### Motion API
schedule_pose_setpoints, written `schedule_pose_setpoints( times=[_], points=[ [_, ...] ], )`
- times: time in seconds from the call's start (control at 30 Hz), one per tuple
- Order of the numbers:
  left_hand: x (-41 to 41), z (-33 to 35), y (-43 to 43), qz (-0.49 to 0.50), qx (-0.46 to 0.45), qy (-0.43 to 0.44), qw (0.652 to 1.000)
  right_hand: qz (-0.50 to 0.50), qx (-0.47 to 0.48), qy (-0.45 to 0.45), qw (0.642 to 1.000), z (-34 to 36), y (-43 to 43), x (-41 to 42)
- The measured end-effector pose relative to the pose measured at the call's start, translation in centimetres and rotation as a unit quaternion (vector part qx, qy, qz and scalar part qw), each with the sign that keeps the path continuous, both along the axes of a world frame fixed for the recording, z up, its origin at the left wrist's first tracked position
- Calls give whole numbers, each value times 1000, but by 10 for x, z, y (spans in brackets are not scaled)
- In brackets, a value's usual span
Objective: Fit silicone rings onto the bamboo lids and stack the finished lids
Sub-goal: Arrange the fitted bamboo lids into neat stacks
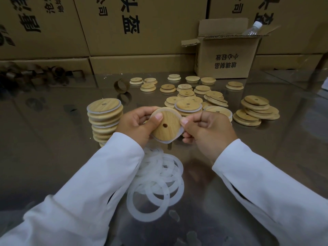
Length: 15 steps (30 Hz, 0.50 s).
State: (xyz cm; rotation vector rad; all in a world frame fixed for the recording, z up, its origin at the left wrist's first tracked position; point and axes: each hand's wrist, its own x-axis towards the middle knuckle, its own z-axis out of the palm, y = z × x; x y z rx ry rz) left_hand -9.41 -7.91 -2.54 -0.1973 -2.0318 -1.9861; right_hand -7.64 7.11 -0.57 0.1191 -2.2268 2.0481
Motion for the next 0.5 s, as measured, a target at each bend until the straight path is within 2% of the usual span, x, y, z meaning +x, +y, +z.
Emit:
schedule_pose_setpoints(
  times=[0.17,0.4,0.5],
  points=[
    [-1,1,-1,-28,36,-33,998,5,38,20,999,1,2,0],
    [0,5,-2,-57,76,-46,994,-33,176,131,975,1,2,0],
    [0,5,-2,-60,76,-40,995,-21,136,113,984,2,2,1]
  ],
)
